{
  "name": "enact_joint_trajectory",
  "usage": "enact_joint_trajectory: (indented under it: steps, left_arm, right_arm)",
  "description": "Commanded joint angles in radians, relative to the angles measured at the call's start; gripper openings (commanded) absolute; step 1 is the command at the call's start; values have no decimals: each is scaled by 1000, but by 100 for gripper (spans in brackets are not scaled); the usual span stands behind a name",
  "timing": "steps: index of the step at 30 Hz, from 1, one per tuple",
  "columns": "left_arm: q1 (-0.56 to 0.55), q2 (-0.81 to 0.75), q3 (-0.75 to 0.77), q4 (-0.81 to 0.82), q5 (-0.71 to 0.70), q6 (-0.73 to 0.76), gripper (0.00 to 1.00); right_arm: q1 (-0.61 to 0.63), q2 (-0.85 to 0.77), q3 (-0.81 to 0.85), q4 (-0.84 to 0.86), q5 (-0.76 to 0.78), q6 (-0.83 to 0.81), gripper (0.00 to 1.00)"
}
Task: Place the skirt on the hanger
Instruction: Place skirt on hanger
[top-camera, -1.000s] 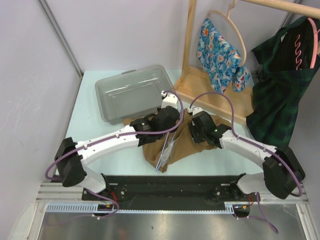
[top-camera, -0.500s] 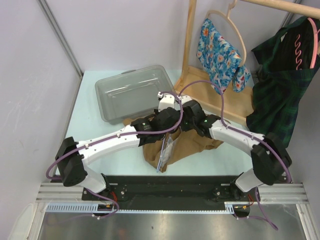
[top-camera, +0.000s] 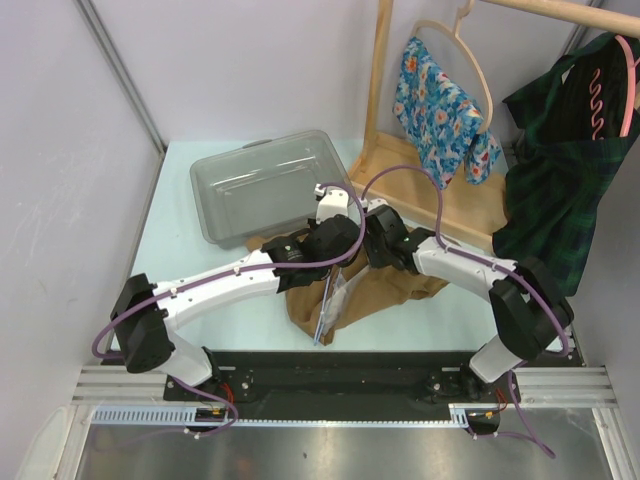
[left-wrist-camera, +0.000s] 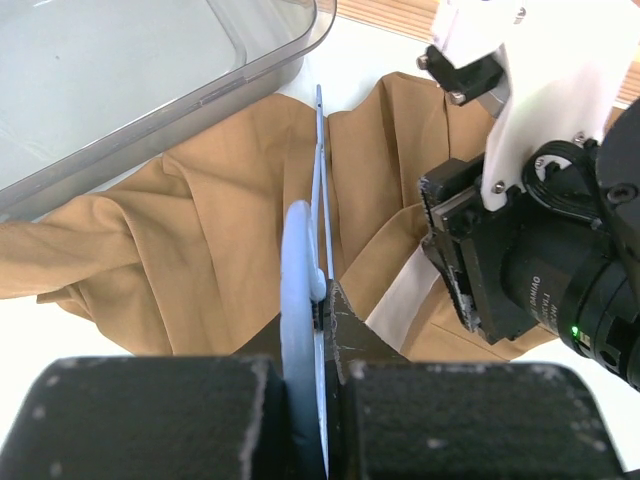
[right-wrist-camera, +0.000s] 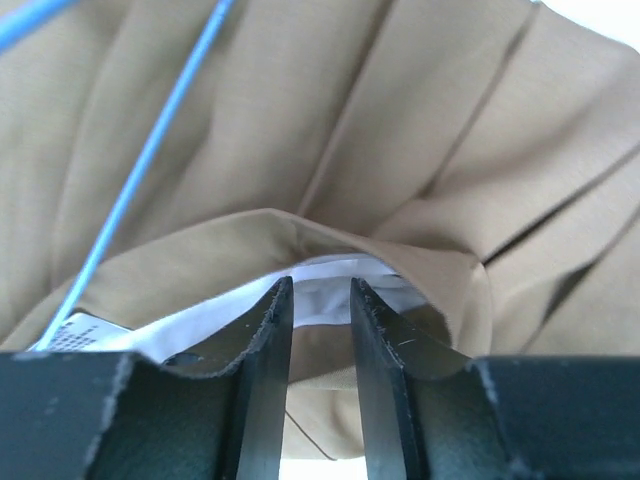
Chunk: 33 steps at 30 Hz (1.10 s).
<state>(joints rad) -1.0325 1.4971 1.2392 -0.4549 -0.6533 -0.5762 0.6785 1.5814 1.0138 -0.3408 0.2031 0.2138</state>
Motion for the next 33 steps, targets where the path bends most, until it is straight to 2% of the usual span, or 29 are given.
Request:
enact_joint_trajectory:
  steps: [1,10,17,27,30,33]
  left_arm:
    - [5,-15,13,30,-5,-16,0]
    - [3,-9,8,42,4,-10,0]
    - [3,-8,5,47,11,-1,0]
    - [5,-3,6,45,17,4,0]
    - [6,2,8,47,18,7,0]
    - [5,5,12,45,21,12,0]
  right_arm:
    - [0,-57,-21,-55,81,47,36]
    - [3,-144,-106,-60,102,119,50]
    - [-7,-113,-110,0,76,176,51]
    - [7,-46,-106,86,116,199,45]
    - [7,-18,-101,82,148,211,40]
    - [3,3,-100,71,171,220,29]
